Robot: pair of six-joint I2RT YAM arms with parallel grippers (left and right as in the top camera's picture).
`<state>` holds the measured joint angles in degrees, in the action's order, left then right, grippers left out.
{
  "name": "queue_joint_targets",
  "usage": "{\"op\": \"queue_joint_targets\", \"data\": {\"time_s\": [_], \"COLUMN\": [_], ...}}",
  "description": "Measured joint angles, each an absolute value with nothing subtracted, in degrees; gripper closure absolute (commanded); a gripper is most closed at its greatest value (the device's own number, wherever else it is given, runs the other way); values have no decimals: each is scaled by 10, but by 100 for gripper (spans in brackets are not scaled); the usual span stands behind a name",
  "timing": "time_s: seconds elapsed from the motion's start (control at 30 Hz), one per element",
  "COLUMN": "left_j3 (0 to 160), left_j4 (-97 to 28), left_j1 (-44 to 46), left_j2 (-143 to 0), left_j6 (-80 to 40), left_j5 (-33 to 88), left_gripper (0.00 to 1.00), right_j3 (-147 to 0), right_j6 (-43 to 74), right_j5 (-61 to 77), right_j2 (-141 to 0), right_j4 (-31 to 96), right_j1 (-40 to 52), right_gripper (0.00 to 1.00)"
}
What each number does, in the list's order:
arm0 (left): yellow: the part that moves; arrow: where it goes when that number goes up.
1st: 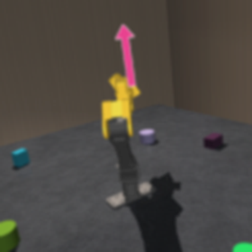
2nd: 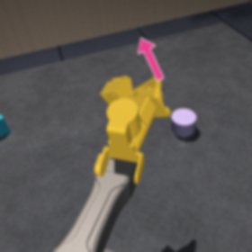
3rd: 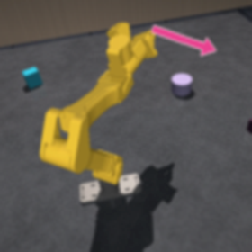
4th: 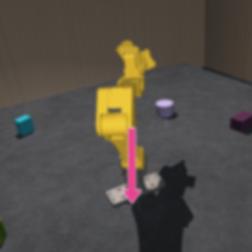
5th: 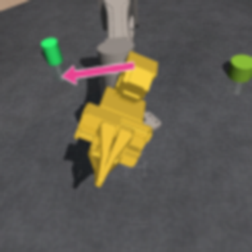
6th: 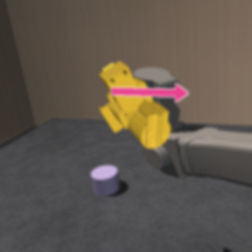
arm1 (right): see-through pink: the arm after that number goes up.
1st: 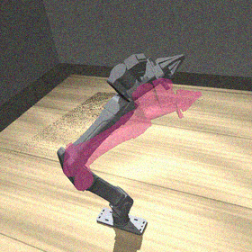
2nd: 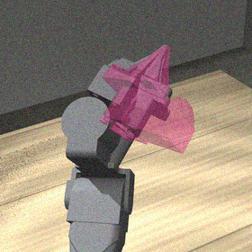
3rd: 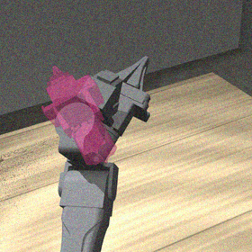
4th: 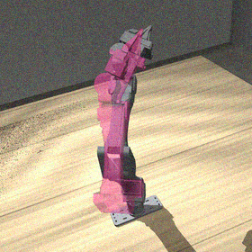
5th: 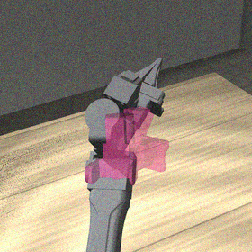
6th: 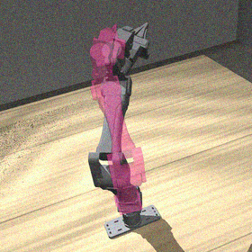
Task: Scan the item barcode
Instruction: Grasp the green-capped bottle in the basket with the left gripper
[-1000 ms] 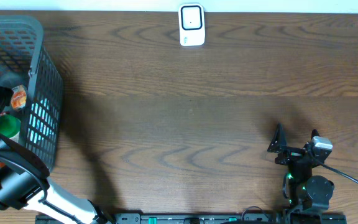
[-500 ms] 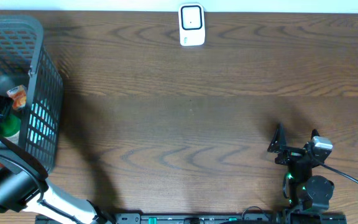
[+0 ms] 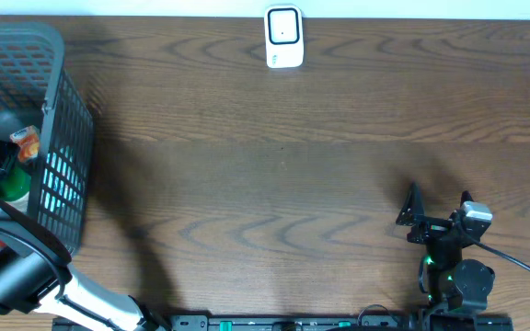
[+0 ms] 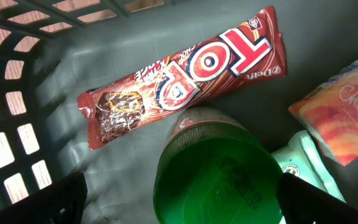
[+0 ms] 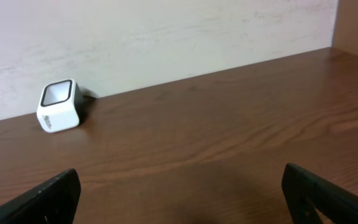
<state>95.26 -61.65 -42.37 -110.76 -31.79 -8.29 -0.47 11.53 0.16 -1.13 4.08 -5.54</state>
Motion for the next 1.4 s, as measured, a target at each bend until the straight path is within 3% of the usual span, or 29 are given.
{"op": "queue_joint_targets", "data": {"time_s": [0.67,1.4], "left_j3": [938,938], "left_j4": [-616,-609], "left_j1": [-424,-424], "left_j2": [-1049,-1190], "left_j6": [-327,-330], "left_j5": [-85,-42], "left_gripper": [2,2], "right_j3": [-5,-5], "right_j6": [115,115], "right_j5": [2,2], "right_j2": [-11,-11], "right_j4": [41,41], "right_j1": [-55,-55], "right_gripper": [1,1]}}
